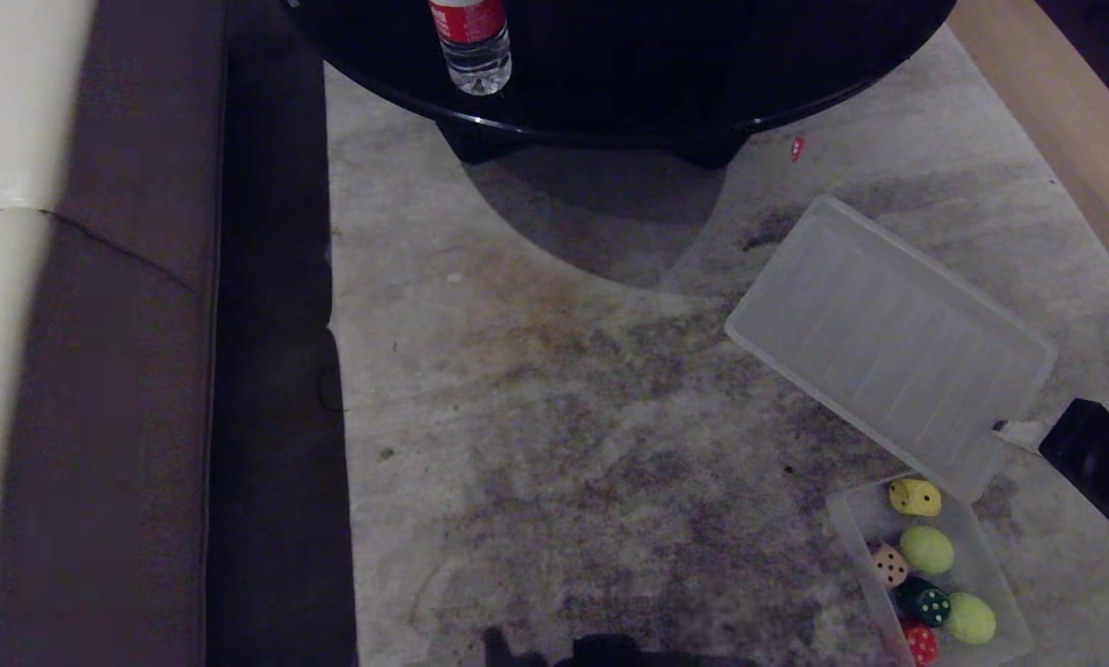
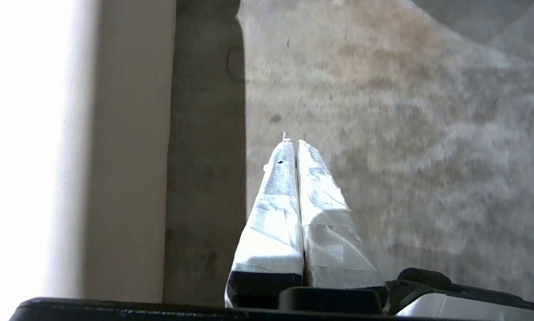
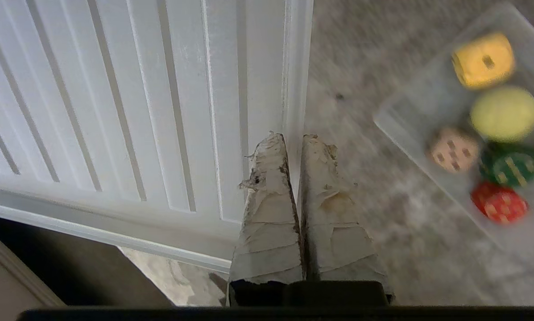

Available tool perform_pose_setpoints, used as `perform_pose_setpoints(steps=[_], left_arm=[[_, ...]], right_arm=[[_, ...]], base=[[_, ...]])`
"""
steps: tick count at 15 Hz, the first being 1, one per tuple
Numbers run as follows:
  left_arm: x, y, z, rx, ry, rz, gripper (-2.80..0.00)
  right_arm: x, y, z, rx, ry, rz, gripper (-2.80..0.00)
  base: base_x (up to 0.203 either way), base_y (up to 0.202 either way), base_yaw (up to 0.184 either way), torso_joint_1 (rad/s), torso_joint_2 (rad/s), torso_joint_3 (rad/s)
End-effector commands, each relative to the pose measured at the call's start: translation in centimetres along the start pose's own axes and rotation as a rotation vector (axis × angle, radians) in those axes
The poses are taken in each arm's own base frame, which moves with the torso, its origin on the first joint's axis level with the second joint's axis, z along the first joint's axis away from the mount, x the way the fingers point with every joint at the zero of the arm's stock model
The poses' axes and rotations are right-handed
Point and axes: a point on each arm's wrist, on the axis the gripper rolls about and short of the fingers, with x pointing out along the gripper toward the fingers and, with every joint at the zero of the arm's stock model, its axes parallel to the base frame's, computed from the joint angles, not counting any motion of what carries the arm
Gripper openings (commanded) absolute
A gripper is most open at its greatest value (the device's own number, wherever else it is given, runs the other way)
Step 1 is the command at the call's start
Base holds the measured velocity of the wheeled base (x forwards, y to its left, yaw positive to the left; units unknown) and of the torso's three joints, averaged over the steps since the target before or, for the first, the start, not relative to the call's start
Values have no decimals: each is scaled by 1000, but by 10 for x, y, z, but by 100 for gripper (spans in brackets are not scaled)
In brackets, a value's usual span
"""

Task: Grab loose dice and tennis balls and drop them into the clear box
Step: Close the lid

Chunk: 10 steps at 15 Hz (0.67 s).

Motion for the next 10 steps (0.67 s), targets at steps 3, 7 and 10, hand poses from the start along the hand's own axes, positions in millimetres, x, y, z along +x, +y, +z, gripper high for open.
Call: perform_pose_setpoints(steps=[3,7,10], left_arm=[[0,0,0,-1,0,0,-280],[0,0,0,-1,1,-1,-280],[0,0,0,-1,0,0,-280]], right_arm=[[0,0,0,4,1,1,-280],[0,0,-1,3,3,1,-280],[0,-1,-1,4,2,-1,-280]], base=[[-184,0,-2,3,0,1],[-183,0,0,2,5,2],[-184,0,1,2,0,1]])
